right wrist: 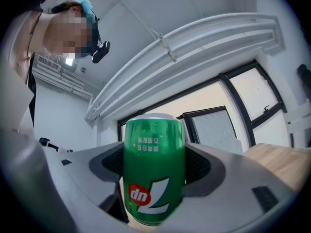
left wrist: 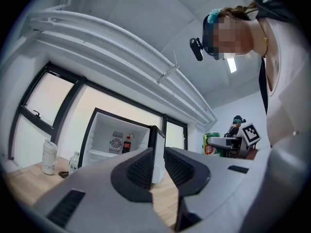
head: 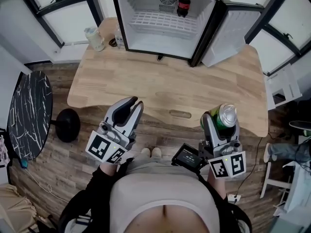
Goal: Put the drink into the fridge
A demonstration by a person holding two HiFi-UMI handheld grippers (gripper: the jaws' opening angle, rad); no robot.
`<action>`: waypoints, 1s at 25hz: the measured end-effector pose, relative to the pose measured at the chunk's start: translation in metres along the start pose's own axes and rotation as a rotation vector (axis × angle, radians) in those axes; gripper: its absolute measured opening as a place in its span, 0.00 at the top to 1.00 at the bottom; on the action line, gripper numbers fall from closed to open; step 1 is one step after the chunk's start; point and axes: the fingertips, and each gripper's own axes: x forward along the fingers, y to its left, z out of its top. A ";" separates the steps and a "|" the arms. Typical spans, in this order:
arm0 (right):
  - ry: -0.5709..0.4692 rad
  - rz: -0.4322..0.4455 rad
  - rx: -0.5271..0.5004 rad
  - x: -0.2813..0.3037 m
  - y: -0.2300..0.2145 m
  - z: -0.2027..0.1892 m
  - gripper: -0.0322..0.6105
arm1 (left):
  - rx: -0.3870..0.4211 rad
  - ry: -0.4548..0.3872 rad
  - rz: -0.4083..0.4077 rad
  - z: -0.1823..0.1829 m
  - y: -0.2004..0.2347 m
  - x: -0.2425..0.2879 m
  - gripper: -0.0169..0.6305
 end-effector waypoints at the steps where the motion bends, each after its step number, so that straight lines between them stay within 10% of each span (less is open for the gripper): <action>1: -0.001 0.001 0.003 0.001 0.000 0.000 0.41 | 0.001 0.001 0.001 0.000 0.001 0.001 0.86; 25: -0.022 0.057 -0.008 0.057 -0.003 -0.009 0.41 | -0.001 0.011 0.040 -0.008 0.041 0.016 0.86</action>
